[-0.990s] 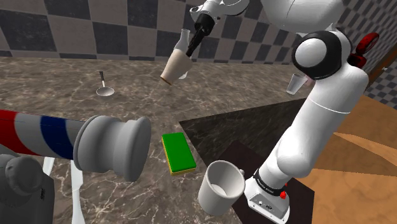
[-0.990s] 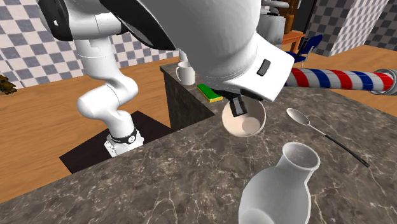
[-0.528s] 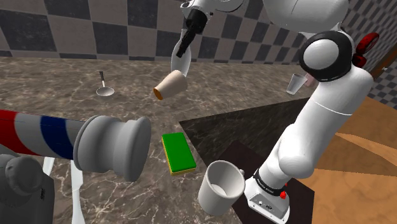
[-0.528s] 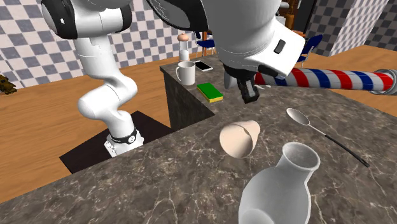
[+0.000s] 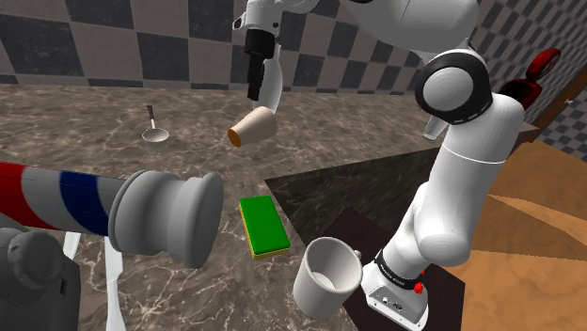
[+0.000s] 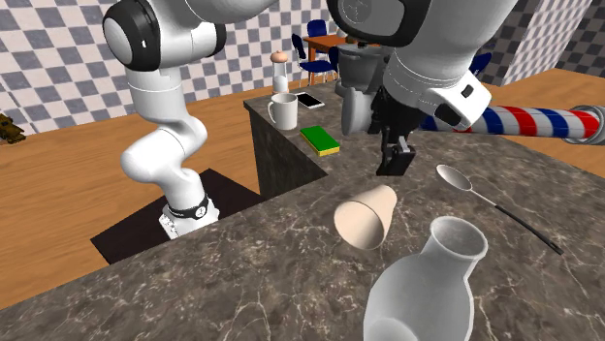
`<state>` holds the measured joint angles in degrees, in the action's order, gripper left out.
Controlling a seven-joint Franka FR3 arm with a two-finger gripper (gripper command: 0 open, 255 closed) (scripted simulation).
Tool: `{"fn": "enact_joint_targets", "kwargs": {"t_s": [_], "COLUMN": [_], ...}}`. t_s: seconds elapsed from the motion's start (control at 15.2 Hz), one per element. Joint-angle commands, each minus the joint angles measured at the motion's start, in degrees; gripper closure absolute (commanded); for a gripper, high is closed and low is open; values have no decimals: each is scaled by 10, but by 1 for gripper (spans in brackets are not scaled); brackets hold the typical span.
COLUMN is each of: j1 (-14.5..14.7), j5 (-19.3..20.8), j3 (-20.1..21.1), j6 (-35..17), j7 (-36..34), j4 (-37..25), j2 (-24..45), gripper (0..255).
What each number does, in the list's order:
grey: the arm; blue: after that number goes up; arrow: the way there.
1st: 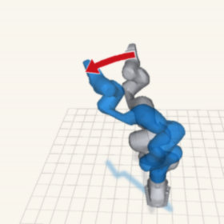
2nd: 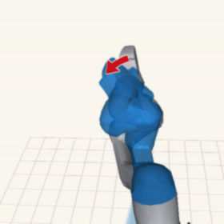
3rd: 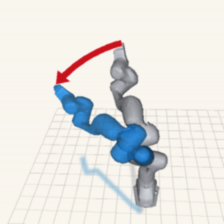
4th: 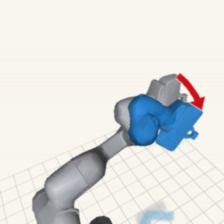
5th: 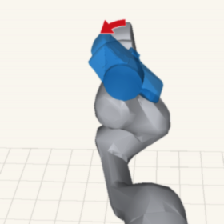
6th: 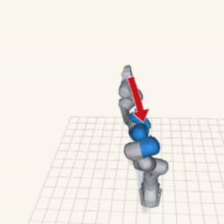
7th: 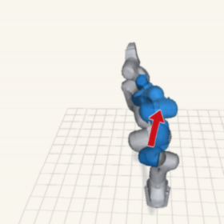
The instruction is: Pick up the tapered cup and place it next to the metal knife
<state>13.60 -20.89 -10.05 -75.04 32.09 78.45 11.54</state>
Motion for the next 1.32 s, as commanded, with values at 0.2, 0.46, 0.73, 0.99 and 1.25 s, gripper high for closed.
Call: {"fn": "enact_joint_targets", "kwargs": {"t_s": [0.2, 0.46, 0.73, 0.99, 1.25], "j1": [12, 12, 12, 12, 12], "j5": [8, 8, 8, 8, 8], "j3": [5, 5, 5, 5, 5], "j6": [-48, -48, -48, -48, -48], "j7": [0, 0, 0, 0, 0], "j4": [67, 67, 67, 67, 67], "j2": [-21, -21, -21, -21, -21], "gripper": [0, 0, 0, 255, 255]}}
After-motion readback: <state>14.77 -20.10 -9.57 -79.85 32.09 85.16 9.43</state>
